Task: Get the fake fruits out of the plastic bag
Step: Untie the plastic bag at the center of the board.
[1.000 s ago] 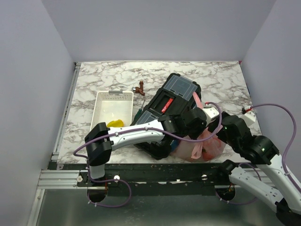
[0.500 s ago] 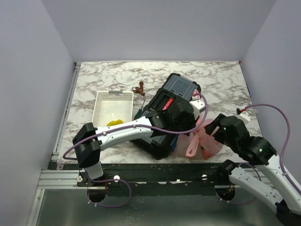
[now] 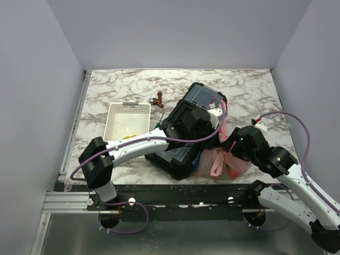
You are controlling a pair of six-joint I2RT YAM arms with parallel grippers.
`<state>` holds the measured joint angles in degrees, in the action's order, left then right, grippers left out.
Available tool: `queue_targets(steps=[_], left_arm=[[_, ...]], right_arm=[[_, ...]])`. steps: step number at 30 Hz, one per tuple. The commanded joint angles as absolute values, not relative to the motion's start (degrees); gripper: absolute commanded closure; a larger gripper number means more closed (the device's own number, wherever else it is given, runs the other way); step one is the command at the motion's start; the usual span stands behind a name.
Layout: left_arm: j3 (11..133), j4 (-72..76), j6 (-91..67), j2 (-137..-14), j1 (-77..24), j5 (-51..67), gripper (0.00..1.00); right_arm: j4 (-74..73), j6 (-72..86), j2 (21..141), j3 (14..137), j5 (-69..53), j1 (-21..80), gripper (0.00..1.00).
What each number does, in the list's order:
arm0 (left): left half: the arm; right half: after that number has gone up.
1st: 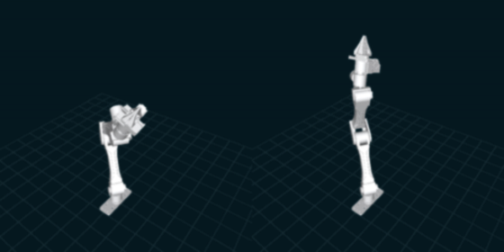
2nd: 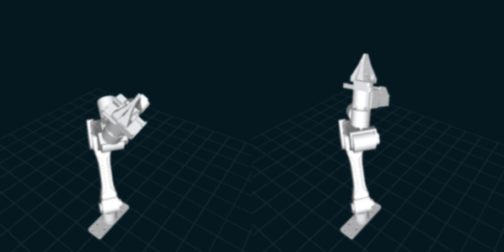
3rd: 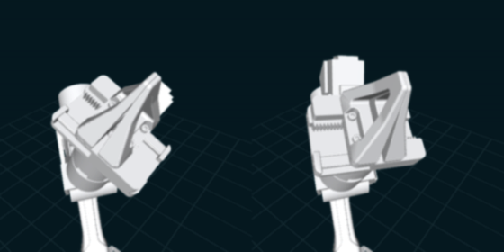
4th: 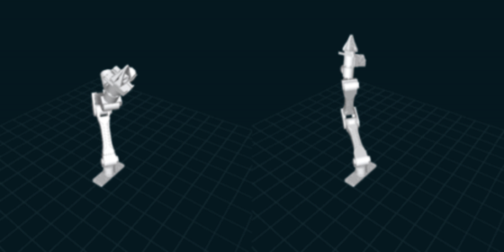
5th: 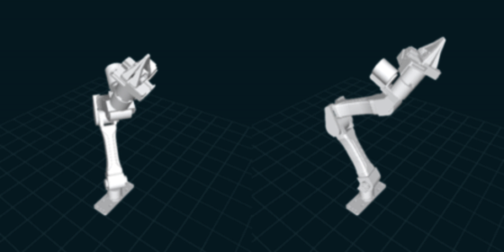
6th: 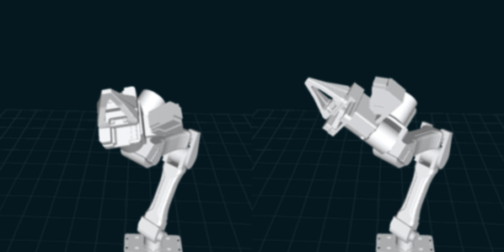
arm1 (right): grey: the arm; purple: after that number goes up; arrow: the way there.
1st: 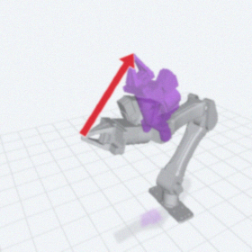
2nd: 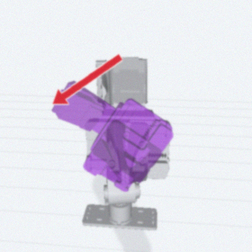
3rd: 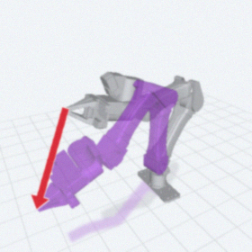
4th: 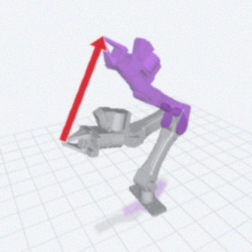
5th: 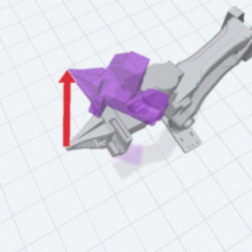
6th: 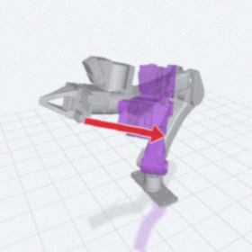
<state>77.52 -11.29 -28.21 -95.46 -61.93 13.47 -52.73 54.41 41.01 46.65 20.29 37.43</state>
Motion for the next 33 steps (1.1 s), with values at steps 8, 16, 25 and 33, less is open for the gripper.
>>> queue_targets(steps=[8, 16, 25, 33], left_arm=[[77.3, -11.2, -28.0, -91.2, -62.1, 14.6, 1.0], [75.7, -11.5, -27.5, -89.1, -62.1, 10.7, 1.0], [68.1, -6.3, -28.1, -83.3, -62.1, 4.4, 1.0], [66.7, -2.4, -26.6, -82.3, -62.1, 13.0, 0.94]], right_arm=[[-51.8, 58.6, 38.8, 45.3, 30.9, 37.4, 0.52], [-53.1, 59.6, 38.3, 46.4, 32.8, 37.4, 0.72], [-60.7, 69.6, 35.2, 48.0, 43.3, 37.4, 0.95], [-52.1, 61.2, 29.5, 46.3, 39.1, 37.4, 0.99]])
